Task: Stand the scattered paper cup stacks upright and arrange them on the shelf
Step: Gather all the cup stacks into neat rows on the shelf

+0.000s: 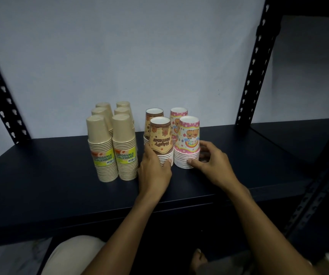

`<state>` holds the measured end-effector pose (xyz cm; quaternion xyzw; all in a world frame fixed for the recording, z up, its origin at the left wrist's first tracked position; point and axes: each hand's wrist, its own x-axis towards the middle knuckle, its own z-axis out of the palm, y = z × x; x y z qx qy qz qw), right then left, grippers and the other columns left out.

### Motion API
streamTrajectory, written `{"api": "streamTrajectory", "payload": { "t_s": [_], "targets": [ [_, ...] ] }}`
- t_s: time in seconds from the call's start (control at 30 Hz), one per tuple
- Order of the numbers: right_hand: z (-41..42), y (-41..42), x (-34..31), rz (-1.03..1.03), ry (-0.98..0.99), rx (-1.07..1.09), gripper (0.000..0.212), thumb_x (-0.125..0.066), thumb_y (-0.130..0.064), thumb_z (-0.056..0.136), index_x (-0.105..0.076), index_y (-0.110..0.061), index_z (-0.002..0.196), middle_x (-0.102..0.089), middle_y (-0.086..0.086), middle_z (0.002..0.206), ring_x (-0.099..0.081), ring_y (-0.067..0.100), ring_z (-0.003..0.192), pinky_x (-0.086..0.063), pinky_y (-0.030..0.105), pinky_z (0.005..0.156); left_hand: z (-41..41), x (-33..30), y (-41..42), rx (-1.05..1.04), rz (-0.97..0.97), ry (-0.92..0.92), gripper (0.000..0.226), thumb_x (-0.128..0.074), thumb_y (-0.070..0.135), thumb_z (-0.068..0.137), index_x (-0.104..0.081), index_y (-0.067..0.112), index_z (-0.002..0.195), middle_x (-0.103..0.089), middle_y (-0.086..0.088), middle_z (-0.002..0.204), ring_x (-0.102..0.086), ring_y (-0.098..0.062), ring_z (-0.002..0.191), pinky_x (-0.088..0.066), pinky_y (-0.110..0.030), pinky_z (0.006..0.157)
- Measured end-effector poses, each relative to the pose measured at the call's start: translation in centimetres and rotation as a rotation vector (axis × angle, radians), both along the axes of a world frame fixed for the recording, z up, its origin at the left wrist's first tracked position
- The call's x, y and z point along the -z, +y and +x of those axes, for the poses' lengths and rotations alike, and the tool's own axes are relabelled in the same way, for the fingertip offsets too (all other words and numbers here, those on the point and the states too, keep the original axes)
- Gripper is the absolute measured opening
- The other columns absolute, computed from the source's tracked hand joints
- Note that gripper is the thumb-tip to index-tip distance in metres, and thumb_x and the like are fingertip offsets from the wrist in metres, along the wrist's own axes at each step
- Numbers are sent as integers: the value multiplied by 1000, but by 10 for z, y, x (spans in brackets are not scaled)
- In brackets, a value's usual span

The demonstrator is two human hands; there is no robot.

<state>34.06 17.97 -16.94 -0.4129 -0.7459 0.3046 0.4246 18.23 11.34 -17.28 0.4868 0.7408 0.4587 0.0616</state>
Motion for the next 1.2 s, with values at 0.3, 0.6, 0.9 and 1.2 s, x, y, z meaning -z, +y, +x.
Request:
{"api": "streamTrajectory", "payload": {
  "t_s": [0.3, 0.6, 0.9, 1.2],
  "targets": [
    [3, -6, 0, 31, -86, 33, 63, -78, -26, 78, -49, -19, 134, -62, -5, 119, -60, 8, 100, -49, 23, 87, 6, -7, -34, -21, -180, 238, 77, -58, 25, 91, -13, 0, 148, -53, -16, 135, -56, -33, 116, -46, -38, 89],
    [4, -20, 3, 89, -107, 152, 46, -74, -24, 80, -58, -14, 122, -66, 4, 114, -62, 17, 99, -52, 32, 85, -56, -16, -101, 33, -238, 377, 25, -58, 36, 89, -68, 20, 106, -70, -1, 101, -64, -26, 98, -53, -39, 82],
    [-14, -47, -35, 381, -33, 232, 25, -63, -13, 86, -66, -6, 111, -67, 9, 108, -62, 16, 92, -53, 32, 81, -156, -7, -123, -157, -262, 323, 29, -47, 18, 92, -68, 19, 111, -68, -8, 114, -61, -33, 105, -51, -43, 87],
    [-45, -31, -95, 713, -566, -24, 37, -58, -14, 90, -56, -7, 127, -59, 13, 129, -52, 32, 115, -48, 42, 91, -205, -9, -58, -48, -442, 350, 27, -43, 19, 93, -60, 15, 115, -62, -14, 121, -58, -33, 108, -48, -40, 86]
  ]
}}
